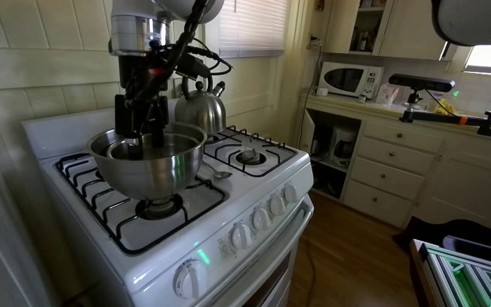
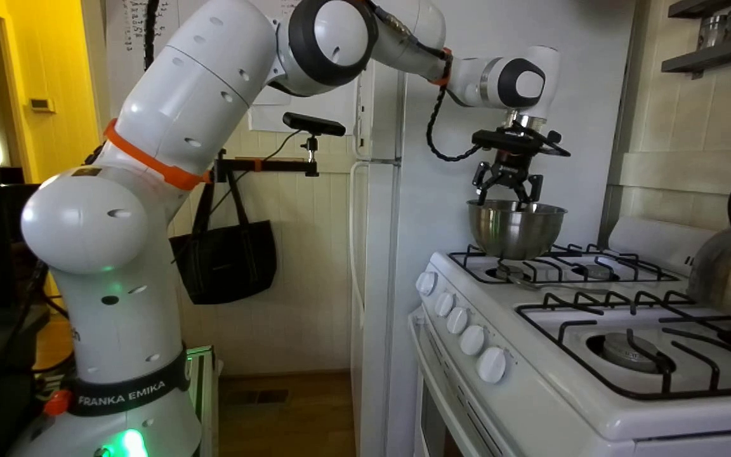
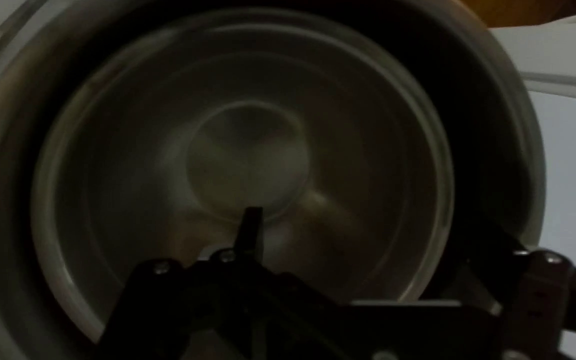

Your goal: Shift the small bowl to the right side of the stove

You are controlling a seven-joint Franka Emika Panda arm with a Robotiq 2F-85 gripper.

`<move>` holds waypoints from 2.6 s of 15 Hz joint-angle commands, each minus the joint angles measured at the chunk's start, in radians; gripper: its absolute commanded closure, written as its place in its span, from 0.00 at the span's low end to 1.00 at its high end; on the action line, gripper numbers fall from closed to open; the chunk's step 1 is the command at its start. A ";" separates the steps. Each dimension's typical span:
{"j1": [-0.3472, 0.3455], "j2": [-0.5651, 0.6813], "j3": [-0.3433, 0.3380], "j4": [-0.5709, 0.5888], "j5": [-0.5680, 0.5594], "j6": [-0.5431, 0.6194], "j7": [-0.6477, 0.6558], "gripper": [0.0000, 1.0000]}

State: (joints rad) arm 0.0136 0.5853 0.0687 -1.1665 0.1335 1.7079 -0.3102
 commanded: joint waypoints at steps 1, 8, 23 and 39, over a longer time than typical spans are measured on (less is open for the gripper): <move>0.026 0.034 -0.004 0.043 -0.028 0.021 0.104 0.00; 0.039 0.069 -0.005 0.080 -0.053 -0.009 0.180 0.00; 0.060 0.096 -0.013 0.142 -0.082 -0.064 0.214 0.91; 0.187 0.052 -0.067 0.189 -0.297 -0.177 0.433 0.97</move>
State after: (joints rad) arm 0.1689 0.6563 0.0283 -0.9854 -0.1093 1.5610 0.0720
